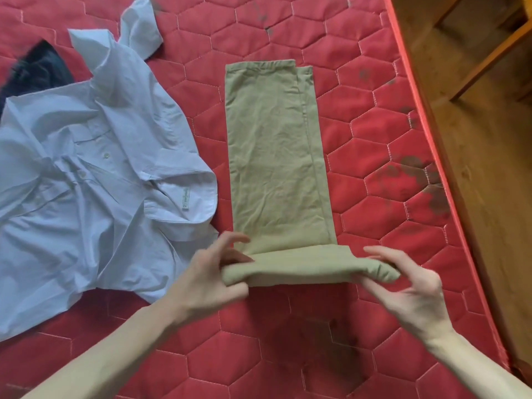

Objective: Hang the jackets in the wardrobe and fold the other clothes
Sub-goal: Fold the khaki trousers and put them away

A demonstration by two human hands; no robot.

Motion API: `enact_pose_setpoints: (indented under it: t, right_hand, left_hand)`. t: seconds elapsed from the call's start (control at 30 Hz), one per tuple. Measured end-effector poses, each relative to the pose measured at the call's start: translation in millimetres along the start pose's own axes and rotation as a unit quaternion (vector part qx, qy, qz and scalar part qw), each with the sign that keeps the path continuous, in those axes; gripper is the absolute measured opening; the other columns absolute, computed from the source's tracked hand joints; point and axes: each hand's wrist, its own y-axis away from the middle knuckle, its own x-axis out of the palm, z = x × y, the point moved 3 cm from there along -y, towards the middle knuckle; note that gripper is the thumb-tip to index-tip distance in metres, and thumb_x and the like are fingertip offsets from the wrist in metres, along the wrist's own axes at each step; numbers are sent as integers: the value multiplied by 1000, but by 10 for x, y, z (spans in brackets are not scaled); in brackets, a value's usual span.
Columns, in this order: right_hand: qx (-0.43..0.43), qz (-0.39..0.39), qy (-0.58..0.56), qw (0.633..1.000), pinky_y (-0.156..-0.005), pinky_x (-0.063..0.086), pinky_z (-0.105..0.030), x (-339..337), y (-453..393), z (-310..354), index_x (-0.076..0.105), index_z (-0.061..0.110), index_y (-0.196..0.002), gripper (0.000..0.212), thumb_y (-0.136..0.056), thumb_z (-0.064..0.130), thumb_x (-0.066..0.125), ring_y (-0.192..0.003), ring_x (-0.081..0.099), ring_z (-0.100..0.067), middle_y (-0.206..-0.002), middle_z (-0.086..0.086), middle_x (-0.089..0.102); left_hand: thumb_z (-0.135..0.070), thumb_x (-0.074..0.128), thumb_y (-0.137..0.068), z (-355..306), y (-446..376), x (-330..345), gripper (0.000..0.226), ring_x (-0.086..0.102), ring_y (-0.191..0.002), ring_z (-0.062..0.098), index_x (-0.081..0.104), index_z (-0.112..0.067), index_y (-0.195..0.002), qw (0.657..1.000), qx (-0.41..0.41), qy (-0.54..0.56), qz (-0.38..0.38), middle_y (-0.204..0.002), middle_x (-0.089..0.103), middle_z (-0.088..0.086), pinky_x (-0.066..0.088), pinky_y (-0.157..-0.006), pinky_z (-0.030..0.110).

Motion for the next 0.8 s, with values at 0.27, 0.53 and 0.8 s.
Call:
enact_pose_setpoints:
  t: [0.27, 0.53, 0.8]
  right_hand:
    - [161, -90, -144, 972, -75, 43, -12, 480, -402, -44, 56, 23, -93, 28, -98, 48, 65, -76, 53, 3, -81, 12, 59]
    - [244, -126, -153, 949, -112, 22, -2, 1114, -559, -233, 38, -7, -152, 70, -109, 48, 37, -145, 40, -18, -155, -19, 48]
    - [270, -141, -76, 949, -65, 27, -40, 1234, -824, -415, 40, 14, -80, 38, -112, 34, 43, -58, 36, -11, -62, 5, 36]
  left_hand:
    - [-28, 69, -100, 251, -267, 162, 5, 66, -86, -9, 71, -30, -104, 967, -98, 169, -165, -94, 76, -22, 48, -74, 7]
    - [-43, 42, -106, 436, -544, 414, 14, 52, -99, -24, 46, -32, -114, 959, -134, 145, -202, -111, 58, -22, 35, -82, -2]
    - [-42, 39, -111, 544, -791, 377, 29, 59, -83, 29, 43, -15, -100, 956, -148, -15, -252, -76, 56, -2, 39, -75, 42]
